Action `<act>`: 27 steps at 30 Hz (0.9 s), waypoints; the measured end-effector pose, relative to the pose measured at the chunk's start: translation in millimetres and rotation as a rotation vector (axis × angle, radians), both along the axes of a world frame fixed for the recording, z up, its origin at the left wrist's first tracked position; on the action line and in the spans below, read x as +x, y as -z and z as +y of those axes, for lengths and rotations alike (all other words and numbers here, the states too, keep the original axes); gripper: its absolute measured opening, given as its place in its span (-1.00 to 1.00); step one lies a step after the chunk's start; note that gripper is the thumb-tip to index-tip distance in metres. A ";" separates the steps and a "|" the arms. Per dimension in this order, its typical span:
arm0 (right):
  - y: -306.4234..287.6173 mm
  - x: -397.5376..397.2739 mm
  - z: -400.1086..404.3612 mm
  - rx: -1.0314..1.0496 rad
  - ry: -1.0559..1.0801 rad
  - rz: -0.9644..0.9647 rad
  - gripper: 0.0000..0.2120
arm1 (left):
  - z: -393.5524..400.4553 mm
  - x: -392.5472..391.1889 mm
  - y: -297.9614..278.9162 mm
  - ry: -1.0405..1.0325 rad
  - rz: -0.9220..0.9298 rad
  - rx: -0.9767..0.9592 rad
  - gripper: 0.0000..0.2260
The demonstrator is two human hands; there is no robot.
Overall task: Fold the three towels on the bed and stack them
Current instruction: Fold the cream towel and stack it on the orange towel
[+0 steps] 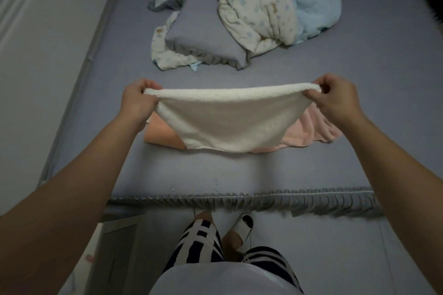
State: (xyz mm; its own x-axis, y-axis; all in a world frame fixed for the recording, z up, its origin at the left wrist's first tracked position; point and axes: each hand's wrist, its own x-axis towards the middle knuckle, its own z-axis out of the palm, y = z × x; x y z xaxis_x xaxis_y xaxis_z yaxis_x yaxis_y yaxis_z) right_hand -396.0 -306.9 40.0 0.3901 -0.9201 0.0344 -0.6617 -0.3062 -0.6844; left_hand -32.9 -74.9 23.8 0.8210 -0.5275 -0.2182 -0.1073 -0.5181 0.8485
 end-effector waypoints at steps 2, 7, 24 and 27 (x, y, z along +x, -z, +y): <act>3.2 6.3 -7.9 -0.028 0.000 0.048 -0.85 | -5.4 4.7 3.4 0.031 -0.090 0.092 -0.67; 11.1 26.8 -30.1 -0.008 0.023 0.077 -0.81 | -28.4 21.8 10.0 0.312 -0.557 0.383 -0.80; 38.3 62.0 -84.9 0.065 0.090 -0.057 -0.91 | -118.3 64.8 50.7 0.193 -0.526 0.249 -0.78; 98.4 33.5 -59.2 0.168 -0.004 0.116 -0.85 | -81.3 36.6 111.6 0.182 -0.412 0.282 -0.81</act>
State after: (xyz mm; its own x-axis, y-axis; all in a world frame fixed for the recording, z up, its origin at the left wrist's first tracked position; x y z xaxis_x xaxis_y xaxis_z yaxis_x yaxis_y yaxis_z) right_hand -362.5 -366.0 -58.4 0.3859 -0.9077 -0.1649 -0.7384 -0.1968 -0.6450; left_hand 3.7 -156.2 -87.8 0.7693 -0.6368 -0.0506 -0.5121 -0.6622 0.5470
